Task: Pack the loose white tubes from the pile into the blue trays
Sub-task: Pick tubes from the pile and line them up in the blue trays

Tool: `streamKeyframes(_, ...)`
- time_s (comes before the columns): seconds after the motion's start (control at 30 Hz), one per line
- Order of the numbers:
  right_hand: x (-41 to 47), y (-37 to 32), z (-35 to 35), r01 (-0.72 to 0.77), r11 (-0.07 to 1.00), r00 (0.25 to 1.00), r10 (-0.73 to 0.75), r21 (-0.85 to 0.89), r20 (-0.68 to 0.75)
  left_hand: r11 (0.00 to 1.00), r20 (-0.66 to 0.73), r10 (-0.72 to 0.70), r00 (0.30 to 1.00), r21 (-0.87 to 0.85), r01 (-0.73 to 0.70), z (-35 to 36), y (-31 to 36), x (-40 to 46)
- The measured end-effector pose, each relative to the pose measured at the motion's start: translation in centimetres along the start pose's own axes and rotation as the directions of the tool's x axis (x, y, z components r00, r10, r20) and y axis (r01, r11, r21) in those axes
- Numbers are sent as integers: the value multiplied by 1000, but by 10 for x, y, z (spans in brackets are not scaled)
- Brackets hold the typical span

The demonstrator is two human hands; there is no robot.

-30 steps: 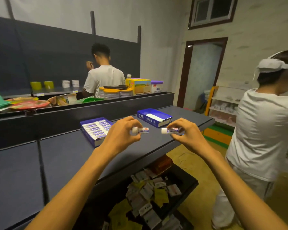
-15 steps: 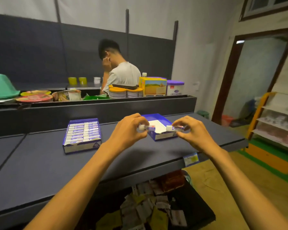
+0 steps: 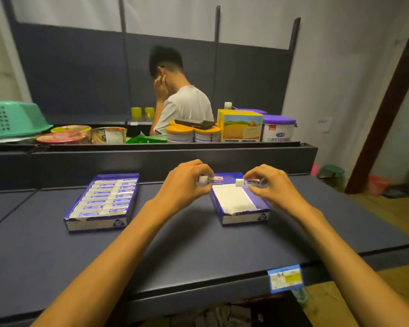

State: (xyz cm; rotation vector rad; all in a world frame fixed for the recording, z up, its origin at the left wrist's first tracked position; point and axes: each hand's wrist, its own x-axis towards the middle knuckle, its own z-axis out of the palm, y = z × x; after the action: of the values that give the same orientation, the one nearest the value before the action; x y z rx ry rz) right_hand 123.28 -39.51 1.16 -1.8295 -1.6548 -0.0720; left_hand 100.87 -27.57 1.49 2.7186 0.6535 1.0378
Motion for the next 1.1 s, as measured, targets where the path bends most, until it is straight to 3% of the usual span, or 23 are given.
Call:
streamKeyframes(0.3,67,33,24,15,1000,996,-14,-7,93,997,57,-60,997,45,57,24,-29,48)
streamKeyframes(0.47,92,44,26,-4,1000,977,9,-26,215,991,162,-96,982,105,79,40,-27,63)
streamKeyframes(0.67,108,61,27,32,999,968,-27,-16,248,962,264,-203,943,233,141,62,-22,81)
streamKeyframes(0.87,112,77,28,77,997,934,-70,-6,350,935,269,-265,926,307,178,76,-17,87)
streamKeyframes(1.1,114,83,28,103,994,927,-103,19,360,885,213,-269,939,439,154,81,-10,91)
